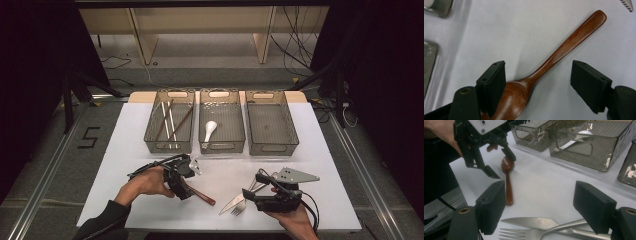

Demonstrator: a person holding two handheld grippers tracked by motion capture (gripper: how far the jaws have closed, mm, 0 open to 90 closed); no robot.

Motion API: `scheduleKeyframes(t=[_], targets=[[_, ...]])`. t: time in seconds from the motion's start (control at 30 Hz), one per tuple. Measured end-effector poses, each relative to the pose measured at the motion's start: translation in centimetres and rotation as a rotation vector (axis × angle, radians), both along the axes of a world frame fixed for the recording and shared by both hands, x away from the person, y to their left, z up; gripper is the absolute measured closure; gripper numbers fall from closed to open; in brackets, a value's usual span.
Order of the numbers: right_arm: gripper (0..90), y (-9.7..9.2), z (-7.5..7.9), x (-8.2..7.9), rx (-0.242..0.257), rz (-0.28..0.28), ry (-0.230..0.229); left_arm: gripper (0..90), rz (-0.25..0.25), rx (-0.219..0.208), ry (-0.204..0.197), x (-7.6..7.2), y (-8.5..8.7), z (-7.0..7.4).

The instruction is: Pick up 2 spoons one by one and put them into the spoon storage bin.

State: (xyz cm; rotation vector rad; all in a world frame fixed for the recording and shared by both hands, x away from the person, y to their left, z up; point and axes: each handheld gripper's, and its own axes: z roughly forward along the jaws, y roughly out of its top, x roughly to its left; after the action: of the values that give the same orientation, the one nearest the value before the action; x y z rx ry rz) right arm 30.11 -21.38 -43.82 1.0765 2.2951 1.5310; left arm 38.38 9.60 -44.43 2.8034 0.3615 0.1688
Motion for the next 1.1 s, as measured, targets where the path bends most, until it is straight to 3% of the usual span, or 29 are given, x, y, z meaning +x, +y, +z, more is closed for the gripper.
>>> scheduleKeyframes(t=[0.73,0.93,1.1], targets=[[27.1,0.0,0.0,0.0,-0.001,0.0,0.002,47.9,-0.069,0.048,0.009,0.5,-0.3,-1.2],[27.1,0.0,0.0,0.0,-0.001,0.001,0.002,51.6,-0.127,0.101,0.001,0.6,-1.0,-1.3],[27.1,0.0,0.0,0.0,0.0,0.001,0.002,57.4,-0.144,0.104,0.012,0.5,-1.1,-1.5]])
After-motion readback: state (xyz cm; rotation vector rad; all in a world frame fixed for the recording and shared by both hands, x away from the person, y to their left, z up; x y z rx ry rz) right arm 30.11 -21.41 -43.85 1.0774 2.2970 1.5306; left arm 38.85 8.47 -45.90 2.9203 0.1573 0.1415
